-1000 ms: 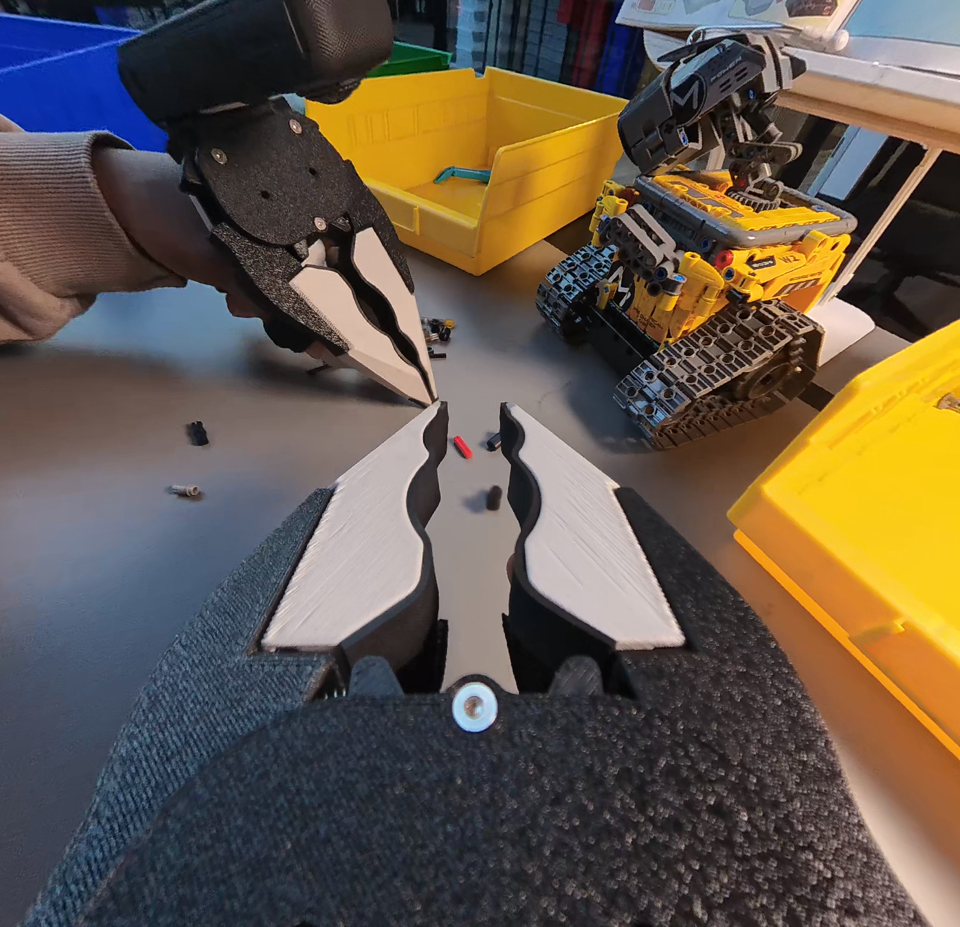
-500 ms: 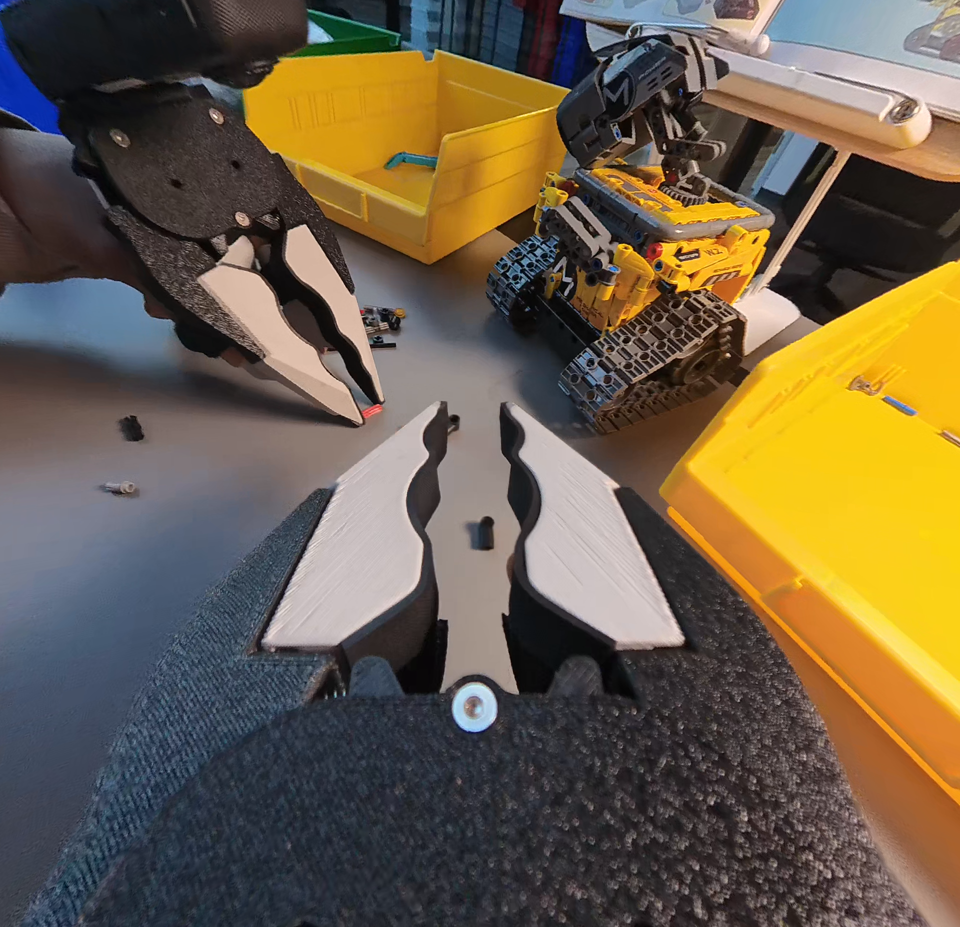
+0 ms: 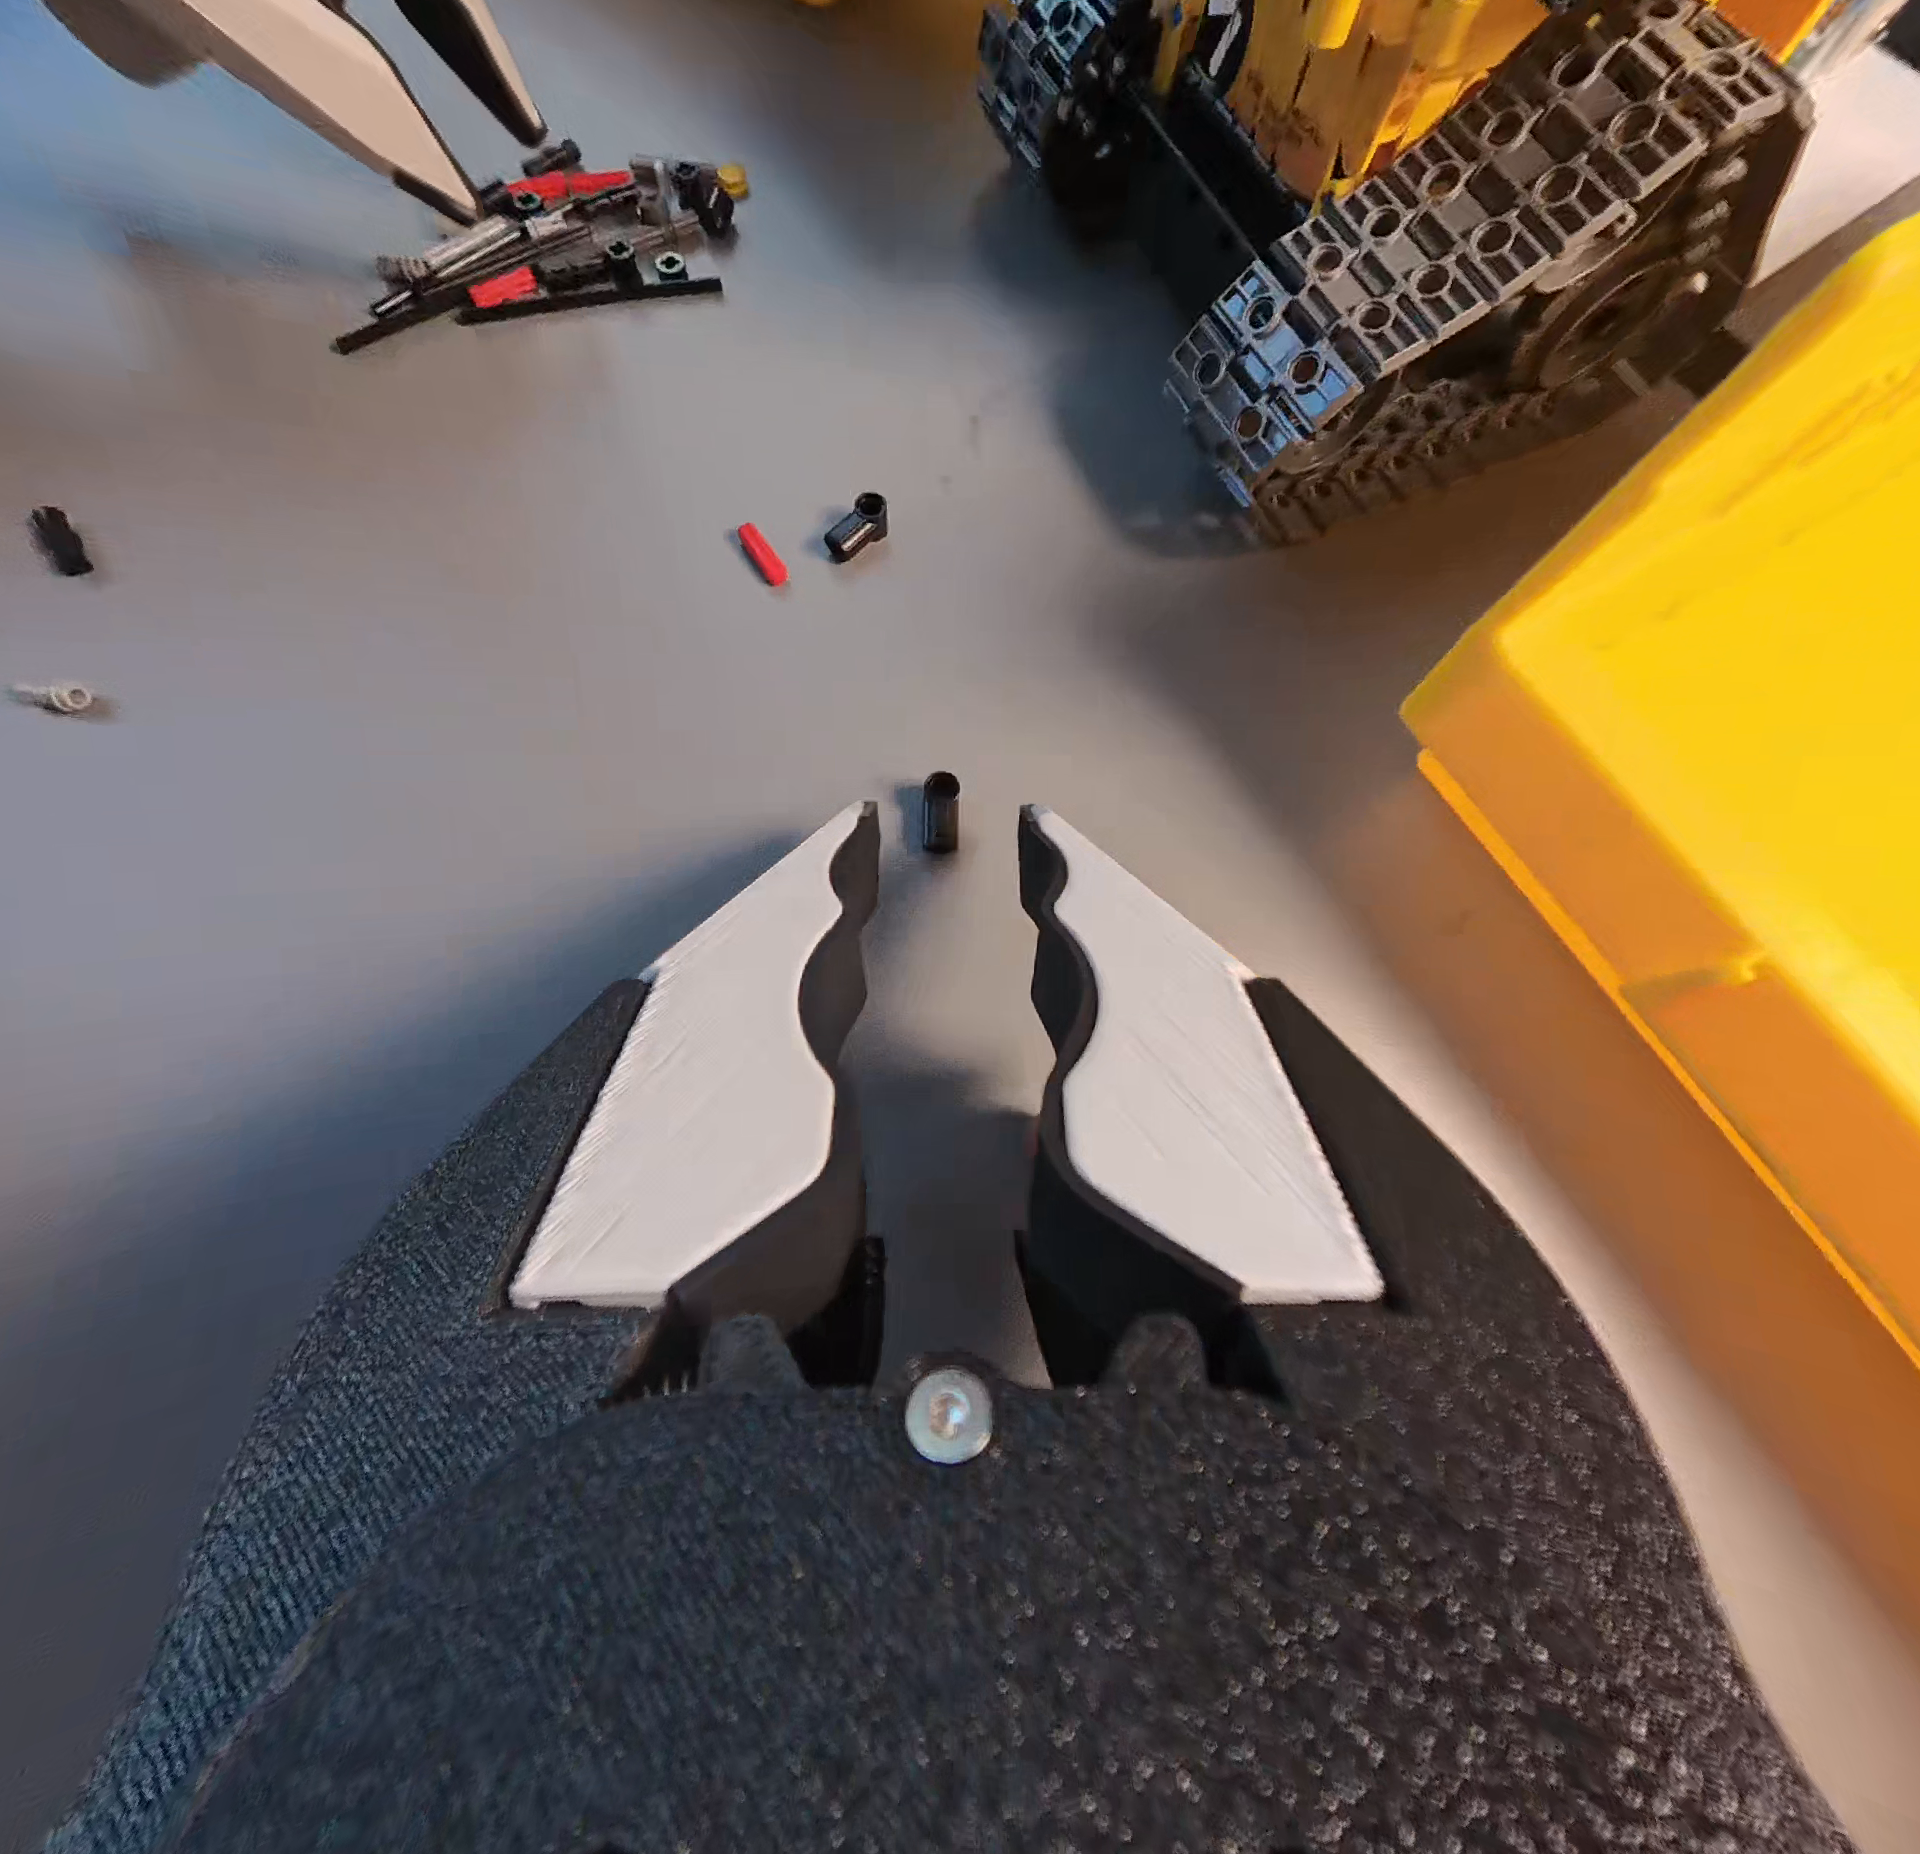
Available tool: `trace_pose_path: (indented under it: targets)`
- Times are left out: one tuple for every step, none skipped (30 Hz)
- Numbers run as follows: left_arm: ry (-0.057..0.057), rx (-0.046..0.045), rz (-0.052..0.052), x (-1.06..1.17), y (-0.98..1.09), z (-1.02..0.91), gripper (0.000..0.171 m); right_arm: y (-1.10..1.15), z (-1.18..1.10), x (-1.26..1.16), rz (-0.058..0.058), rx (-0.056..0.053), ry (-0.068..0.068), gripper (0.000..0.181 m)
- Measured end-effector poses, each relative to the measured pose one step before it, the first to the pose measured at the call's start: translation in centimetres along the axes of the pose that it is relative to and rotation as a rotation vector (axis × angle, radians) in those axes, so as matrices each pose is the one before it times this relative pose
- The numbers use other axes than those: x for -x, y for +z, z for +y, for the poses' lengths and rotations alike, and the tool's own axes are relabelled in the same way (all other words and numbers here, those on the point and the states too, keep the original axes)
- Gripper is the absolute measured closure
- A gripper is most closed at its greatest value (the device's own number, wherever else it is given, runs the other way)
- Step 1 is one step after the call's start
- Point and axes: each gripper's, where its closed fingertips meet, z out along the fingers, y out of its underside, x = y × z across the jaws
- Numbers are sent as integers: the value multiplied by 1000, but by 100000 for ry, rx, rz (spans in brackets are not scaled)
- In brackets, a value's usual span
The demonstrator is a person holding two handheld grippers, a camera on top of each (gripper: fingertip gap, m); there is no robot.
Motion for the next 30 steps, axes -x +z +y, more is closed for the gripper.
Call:
trace_pose_path:
  targets:
    - [614,-1627,-1090,86,-122,-437,151,225,-80,12,-1168,1615,1720,155]
    - [570,-1819,-144,-110,23,-514,151,242,-40,-98,-763,1975,1360,156]
    - [579,-1975,1009,-352,192,-596,151,245,75,-19,-1056,2988,-166,158]
    - [1012,-1825,1577,-527,381,-626,151,207,225,51,-1114,4110,-1084,159]
    - [1424,-1168,1915,-620,570,-564,151,194,207,0,-608,4201,-1150,161]
    - [1497,-258,2241,-643,741,-448,151,219,196,-150,582,3926,-1519,166]
    - [1401,557,2293,-595,860,-349,151,168,71,-64,318,2666,-2334,174]
    - [1534,896,1644,-456,909,-308,151,33,-54,152,-1135,1363,-270,174]
    - [1505,1016,1352,-352,918,-292,151,8,-35,-2,-539,721,-311,174]
    - [1162,1027,1491,-319,875,-245,151,42,-247,211,-1142,-1301,-1334,174]
    - [923,1173,1108,-208,775,-183,150,-4,-700,496,-1852,-4359,-75,174]
    - [1100,1185,336,-58,628,-122,151,-65,-880,634,-2401,-5221,1083,174]
    - [1519,1306,987,-176,467,-22,154,-93,-828,519,-1698,-4550,500,174]
    - [1483,849,628,-122,259,-30,157,-107,-752,226,-8,-3926,-880,174]
    - [999,-599,486,-67,19,-230,165,-65,-594,97,454,-2911,-1312,174]
    - [1077,800,267,-31,68,70,168,-25,-457,51,116,-2102,-814,174]
    - [1957,-19,-552,27,-12,17,168,44,-457,7,131,-2367,-127,174]
    - [1640,763,-1788,193,-185,214,169,113,-415,55,-559,-2176,512,174]
    - [756,1708,-2654,373,-465,485,169,240,-287,209,-1619,-1237,977,174]
    - [-570,95,-2390,446,-842,458,169,386,-147,328,-2199,-172,928,174]
    - [-2497,-1177,-1180,426,-1163,495,169,557,-50,436,-2310,839,182,174]
    - [-3752,-515,-1761,701,-1327,730,169,728,-88,501,-1952,1150,-1206,174]
    - [-4234,764,-1949,869,-1293,990,169,860,-165,545,-1493,1125,-2216,174]
    - [-4459,1803,-956,785,-1084,1120,169,975,-287,616,-1497,1031,-2420,174]
    - [-4129,1336,-1531,813,-774,1025,169,1027,-341,648,-1623,1259,-2286,174]
    - [-3216,-142,-1826,718,-457,776,168,984,-426,484,-632,1057,-1808,174]
    - [-2628,-1163,-1006,441,-174,549,167,866,-432,355,-185,894,-1437,174]
    - [-1823,-1667,106,136,-13,352,162,725,-452,296,-80,549,-1295,174]
    - [-1233,-2201,-120,98,-4,99,158,580,-446,65,958,219,-791,174]
    - [-904,-2050,-141,94,-95,-91,157,483,-408,-87,1481,35,-594,173]
